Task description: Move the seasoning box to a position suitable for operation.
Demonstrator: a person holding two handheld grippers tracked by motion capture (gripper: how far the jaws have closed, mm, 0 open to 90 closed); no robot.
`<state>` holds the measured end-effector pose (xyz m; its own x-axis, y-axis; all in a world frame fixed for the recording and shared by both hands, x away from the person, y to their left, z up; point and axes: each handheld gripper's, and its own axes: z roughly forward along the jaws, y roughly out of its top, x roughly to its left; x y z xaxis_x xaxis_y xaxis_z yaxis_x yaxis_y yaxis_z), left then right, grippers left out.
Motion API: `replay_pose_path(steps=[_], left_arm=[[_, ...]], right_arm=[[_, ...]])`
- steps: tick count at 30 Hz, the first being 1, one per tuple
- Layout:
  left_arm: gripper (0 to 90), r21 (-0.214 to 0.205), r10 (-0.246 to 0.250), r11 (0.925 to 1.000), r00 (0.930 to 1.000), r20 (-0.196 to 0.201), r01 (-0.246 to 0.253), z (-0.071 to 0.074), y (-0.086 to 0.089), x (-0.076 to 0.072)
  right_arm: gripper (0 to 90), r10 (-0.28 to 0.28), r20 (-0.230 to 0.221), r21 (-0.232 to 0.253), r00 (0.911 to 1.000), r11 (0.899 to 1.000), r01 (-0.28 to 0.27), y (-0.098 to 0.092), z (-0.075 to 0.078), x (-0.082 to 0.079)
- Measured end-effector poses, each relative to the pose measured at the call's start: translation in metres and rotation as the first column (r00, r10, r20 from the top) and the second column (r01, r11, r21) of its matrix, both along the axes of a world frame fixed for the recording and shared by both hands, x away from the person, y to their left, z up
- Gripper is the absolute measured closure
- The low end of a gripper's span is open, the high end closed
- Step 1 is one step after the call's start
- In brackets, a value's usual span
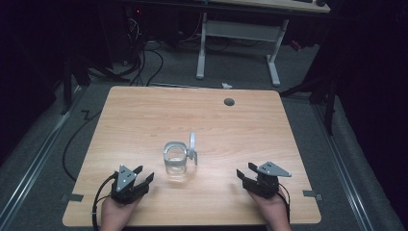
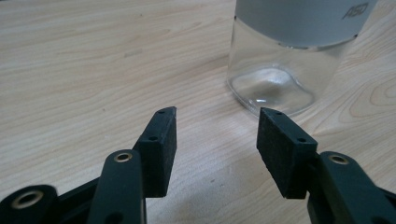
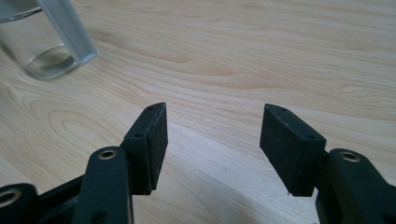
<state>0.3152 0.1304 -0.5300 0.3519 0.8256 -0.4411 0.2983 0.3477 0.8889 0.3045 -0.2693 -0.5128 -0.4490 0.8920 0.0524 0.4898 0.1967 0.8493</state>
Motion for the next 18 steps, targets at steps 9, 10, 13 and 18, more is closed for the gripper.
replay_pose_path(steps=[9, 10, 13, 18], left_arm=[[60.7, -0.048, 0.044, 0.9978, 0.9973, -0.060, -0.046, 0.004, 0.003, 0.009], [63.4, -0.037, 0.044, 0.9982, 0.9969, -0.065, -0.047, 0.004, 0.001, 0.011], [70.3, -0.019, 0.055, 0.9982, 0.9961, -0.068, -0.056, 0.006, -0.006, 0.017], [87.2, 0.032, 0.068, 0.9973, 0.9968, -0.043, -0.066, 0.004, -0.020, 0.028]], right_arm=[[49.9, 0.009, -0.006, 0.022, 0.9999, 1.000, -0.009, -0.007, -0.009, -0.005], [51.4, 0.006, -0.012, 0.020, 0.9999, 1.000, -0.006, -0.007, -0.010, -0.005], [51.8, 0.015, -0.017, 0.010, 0.9997, 1.000, -0.015, -0.008, -0.011, -0.005], [48.8, 0.000, 0.000, 0.031, 1.0000, 1.000, 0.000, -0.013, -0.011, -0.007]])
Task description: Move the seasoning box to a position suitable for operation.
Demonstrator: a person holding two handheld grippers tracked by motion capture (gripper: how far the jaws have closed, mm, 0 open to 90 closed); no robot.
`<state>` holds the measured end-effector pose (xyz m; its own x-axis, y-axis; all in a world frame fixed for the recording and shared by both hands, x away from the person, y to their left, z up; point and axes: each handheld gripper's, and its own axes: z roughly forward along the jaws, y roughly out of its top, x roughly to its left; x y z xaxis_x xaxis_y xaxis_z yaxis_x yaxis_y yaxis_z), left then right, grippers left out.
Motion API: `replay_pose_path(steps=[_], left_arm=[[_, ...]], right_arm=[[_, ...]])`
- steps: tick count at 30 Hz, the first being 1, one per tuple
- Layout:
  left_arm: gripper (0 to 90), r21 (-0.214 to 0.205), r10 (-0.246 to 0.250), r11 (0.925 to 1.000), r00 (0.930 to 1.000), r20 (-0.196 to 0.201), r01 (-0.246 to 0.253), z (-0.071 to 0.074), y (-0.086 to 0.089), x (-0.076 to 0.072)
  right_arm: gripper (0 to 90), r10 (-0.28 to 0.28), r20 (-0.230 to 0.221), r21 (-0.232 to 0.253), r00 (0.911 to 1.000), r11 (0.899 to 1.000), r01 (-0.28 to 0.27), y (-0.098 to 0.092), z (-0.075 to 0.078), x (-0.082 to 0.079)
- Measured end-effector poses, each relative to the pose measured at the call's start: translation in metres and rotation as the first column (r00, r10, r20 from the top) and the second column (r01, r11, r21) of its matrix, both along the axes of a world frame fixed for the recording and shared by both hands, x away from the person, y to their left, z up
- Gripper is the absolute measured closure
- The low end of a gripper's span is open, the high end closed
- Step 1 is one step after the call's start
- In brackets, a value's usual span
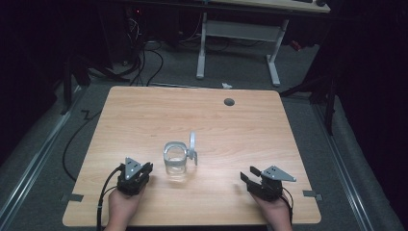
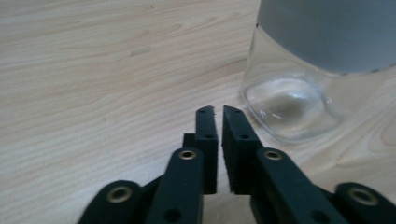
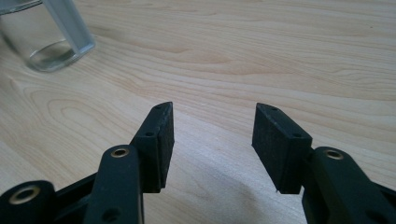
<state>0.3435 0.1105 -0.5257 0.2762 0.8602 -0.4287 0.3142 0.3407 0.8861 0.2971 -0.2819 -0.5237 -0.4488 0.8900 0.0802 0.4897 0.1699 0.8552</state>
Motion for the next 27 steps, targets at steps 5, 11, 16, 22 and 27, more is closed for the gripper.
replay_pose_path(steps=[5, 11, 16, 22, 27], left_arm=[[90.0, 0.017, -0.029, 0.9994, 0.9996, -0.002, 0.029, -0.002, -0.015, 0.009], [90.0, 0.003, -0.040, 0.9992, 0.9991, 0.011, 0.040, -0.001, -0.025, 0.007], [90.0, 0.009, -0.056, 0.9984, 0.9983, 0.014, 0.056, 0.000, -0.029, 0.002], [90.0, 0.009, -0.063, 0.9980, 0.9980, 0.008, 0.063, 0.001, -0.033, -0.001], [90.0, -0.008, -0.107, 0.9942, 0.9942, 0.013, 0.107, 0.005, -0.044, -0.014]], right_arm=[[48.5, 0.003, 0.013, 0.006, 0.9999, 1.000, -0.003, 0.001, 0.001, -0.001], [47.4, 0.016, 0.043, 0.019, 0.9989, 1.000, -0.017, 0.006, 0.005, -0.005], [46.8, 0.028, 0.049, 0.007, 0.9984, 1.000, -0.028, 0.007, 0.004, -0.005], [46.0, 0.022, 0.049, 0.019, 0.9986, 1.000, -0.023, 0.005, 0.004, -0.005], [45.9, 0.015, 0.046, 0.025, 0.9988, 1.000, -0.016, 0.004, 0.004, -0.005]])
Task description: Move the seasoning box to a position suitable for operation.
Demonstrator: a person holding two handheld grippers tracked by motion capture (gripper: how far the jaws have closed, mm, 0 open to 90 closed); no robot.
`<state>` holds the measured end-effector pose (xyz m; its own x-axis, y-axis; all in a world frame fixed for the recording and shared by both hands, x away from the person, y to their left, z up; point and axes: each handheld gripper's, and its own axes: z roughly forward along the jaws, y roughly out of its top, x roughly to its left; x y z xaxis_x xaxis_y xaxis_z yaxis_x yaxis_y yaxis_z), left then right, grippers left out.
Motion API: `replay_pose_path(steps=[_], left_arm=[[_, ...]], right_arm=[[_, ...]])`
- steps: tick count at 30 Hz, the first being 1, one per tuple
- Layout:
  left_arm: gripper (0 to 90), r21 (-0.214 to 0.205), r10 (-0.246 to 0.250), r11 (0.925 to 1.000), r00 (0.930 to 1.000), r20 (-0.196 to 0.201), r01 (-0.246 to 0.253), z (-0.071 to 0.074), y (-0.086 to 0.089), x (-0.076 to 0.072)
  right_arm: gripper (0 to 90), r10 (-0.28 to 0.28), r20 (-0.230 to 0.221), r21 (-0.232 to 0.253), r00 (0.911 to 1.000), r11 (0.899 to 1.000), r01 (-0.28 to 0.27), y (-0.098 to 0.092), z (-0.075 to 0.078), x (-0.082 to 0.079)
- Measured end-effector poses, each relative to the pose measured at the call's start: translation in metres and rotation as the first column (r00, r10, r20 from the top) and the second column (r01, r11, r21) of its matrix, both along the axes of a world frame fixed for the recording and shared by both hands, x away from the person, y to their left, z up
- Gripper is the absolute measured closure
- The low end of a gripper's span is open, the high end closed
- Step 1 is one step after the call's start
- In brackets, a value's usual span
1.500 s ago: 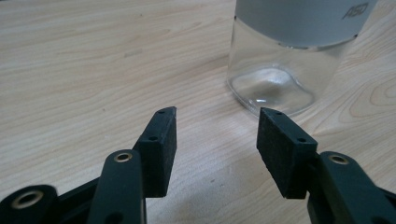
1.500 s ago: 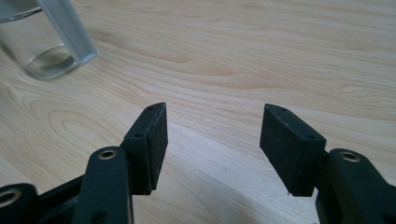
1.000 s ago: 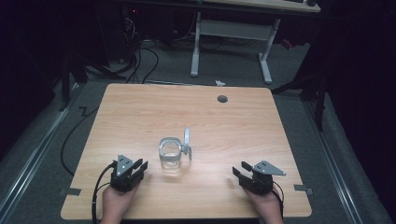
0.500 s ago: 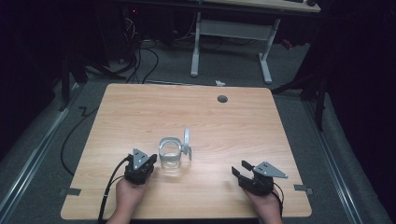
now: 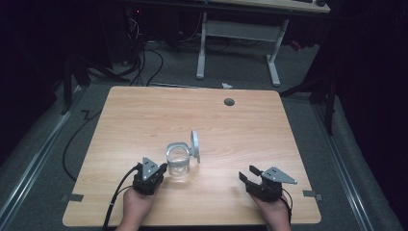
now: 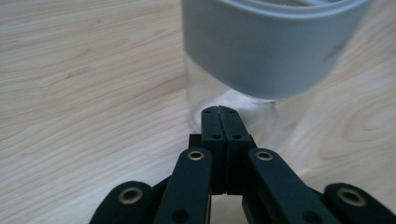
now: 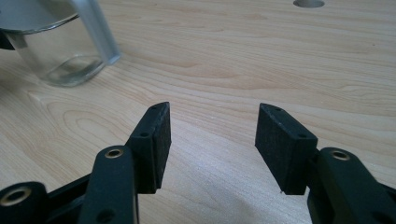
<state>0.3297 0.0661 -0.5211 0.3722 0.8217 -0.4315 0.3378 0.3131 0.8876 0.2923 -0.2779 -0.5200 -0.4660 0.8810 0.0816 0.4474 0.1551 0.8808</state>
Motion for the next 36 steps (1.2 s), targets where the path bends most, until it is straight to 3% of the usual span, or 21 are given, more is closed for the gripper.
replay_pose_path(steps=[6, 8, 10, 13, 14, 16, 22, 27, 36], left_arm=[[88.5, 0.002, -0.101, 0.9949, 0.9948, 0.015, 0.101, 0.006, -0.029, -0.018], [87.6, 0.000, -0.111, 0.9938, 0.9935, 0.023, 0.111, 0.007, -0.033, -0.019], [87.3, -0.002, -0.079, 0.9969, 0.9964, 0.033, 0.079, 0.006, -0.027, -0.016], [89.3, -0.023, -0.006, 0.9997, 0.9999, 0.013, 0.007, 0.005, -0.011, 0.002], [89.9, -0.023, -0.006, 0.9997, 0.9999, 0.013, 0.007, 0.005, -0.011, 0.002], [90.0, 0.000, 0.036, 0.9994, 0.9994, 0.003, -0.036, 0.001, -0.002, 0.023], [90.0, 0.000, 0.057, 0.9984, 0.9982, -0.018, -0.057, -0.006, -0.007, 0.050], [90.0, -0.002, 0.030, 0.9995, 0.9993, -0.020, -0.030, -0.007, -0.014, 0.054], [90.0, -0.011, -0.018, 0.9998, 0.9998, -0.005, 0.018, -0.001, -0.020, 0.040]], right_arm=[[45.8, 0.000, -0.003, 0.006, 1.0000, 1.000, 0.000, 0.000, 0.000, 0.000], [45.8, -0.002, -0.006, 0.017, 1.0000, 1.000, 0.002, -0.001, 0.000, 0.000], [46.2, 0.001, 0.000, 0.016, 1.0000, 1.000, -0.001, -0.001, 0.000, -0.001], [47.1, -0.001, -0.006, 0.021, 1.0000, 1.000, 0.001, -0.003, 0.000, -0.001], [47.3, -0.001, -0.008, 0.024, 1.0000, 1.000, 0.001, -0.003, 0.000, -0.001], [47.5, 0.001, -0.008, 0.024, 1.0000, 1.000, -0.001, -0.003, -0.001, -0.002], [47.8, 0.006, -0.012, 0.022, 0.9999, 1.000, -0.005, -0.002, -0.002, -0.001], [48.1, 0.011, -0.017, 0.010, 0.9998, 1.000, -0.011, 0.000, -0.003, -0.001], [49.3, 0.014, -0.019, 0.006, 0.9997, 1.000, -0.013, 0.001, -0.002, -0.003]])
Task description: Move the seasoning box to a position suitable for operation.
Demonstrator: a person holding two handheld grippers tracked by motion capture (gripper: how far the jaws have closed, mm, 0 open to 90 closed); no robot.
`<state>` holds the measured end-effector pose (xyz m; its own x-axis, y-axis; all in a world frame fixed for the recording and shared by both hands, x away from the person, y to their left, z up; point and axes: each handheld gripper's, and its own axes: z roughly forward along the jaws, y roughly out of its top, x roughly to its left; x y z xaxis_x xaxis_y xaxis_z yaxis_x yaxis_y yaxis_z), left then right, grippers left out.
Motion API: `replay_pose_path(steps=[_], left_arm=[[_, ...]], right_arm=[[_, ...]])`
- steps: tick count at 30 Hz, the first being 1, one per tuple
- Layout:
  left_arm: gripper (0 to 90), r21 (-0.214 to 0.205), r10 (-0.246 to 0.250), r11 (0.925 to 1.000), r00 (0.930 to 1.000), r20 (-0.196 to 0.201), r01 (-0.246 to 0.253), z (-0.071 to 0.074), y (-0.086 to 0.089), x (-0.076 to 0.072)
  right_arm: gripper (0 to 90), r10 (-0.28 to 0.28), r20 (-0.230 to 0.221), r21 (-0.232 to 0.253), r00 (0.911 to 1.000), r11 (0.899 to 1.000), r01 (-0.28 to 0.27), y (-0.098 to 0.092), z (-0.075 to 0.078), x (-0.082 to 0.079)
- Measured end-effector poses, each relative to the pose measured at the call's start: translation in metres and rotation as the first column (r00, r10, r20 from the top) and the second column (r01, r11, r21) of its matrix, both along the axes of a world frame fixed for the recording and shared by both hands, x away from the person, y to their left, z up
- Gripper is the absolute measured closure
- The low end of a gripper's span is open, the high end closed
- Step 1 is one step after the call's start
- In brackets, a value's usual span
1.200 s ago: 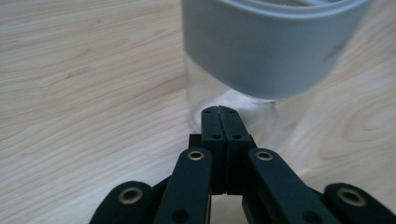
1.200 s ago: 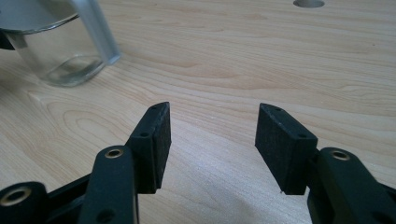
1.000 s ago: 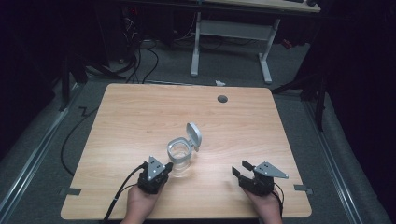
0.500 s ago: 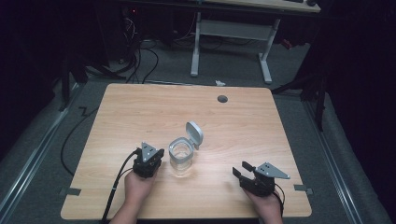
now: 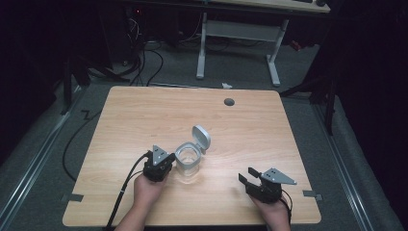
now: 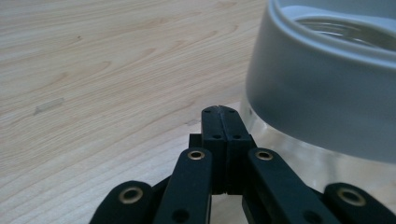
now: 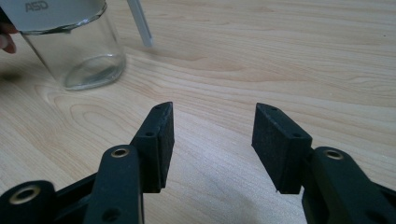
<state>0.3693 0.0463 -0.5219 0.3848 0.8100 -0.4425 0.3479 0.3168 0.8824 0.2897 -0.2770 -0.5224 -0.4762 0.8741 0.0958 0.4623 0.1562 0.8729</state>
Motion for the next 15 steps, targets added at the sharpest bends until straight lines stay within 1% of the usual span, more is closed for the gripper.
replay_pose_path(steps=[1, 2, 6, 10, 12, 15], left_arm=[[90.0, -0.006, -0.010, 0.9999, 0.9999, 0.006, 0.010, 0.002, -0.002, -0.007], [90.0, -0.010, -0.019, 0.9998, 0.9998, 0.009, 0.019, 0.003, -0.003, -0.010], [90.0, -0.007, -0.050, 0.9987, 0.9986, 0.016, 0.051, 0.004, -0.011, -0.025], [90.0, -0.011, -0.097, 0.9952, 0.9950, 0.022, 0.098, 0.004, -0.020, -0.040], [90.0, -0.018, -0.104, 0.9944, 0.9943, 0.022, 0.105, 0.003, -0.023, -0.044], [89.0, -0.027, -0.107, 0.9938, 0.9941, 0.013, 0.108, 0.002, -0.025, -0.046]], right_arm=[[49.5, -0.002, -0.001, 0.002, 1.0000, 1.000, 0.002, 0.000, 0.000, 0.000], [49.6, -0.001, 0.000, 0.003, 1.0000, 1.000, 0.001, 0.000, 0.000, 0.000], [49.8, 0.000, 0.000, 0.000, 1.0000, 1.000, 0.000, 0.001, 0.001, 0.000], [50.2, 0.002, 0.006, -0.002, 1.0000, 1.000, -0.002, 0.001, 0.002, -0.001], [50.4, 0.003, -0.004, 0.000, 1.0000, 1.000, -0.003, 0.002, 0.000, 0.001], [50.9, 0.006, -0.007, -0.005, 1.0000, 1.000, -0.006, 0.003, -0.001, 0.001]])
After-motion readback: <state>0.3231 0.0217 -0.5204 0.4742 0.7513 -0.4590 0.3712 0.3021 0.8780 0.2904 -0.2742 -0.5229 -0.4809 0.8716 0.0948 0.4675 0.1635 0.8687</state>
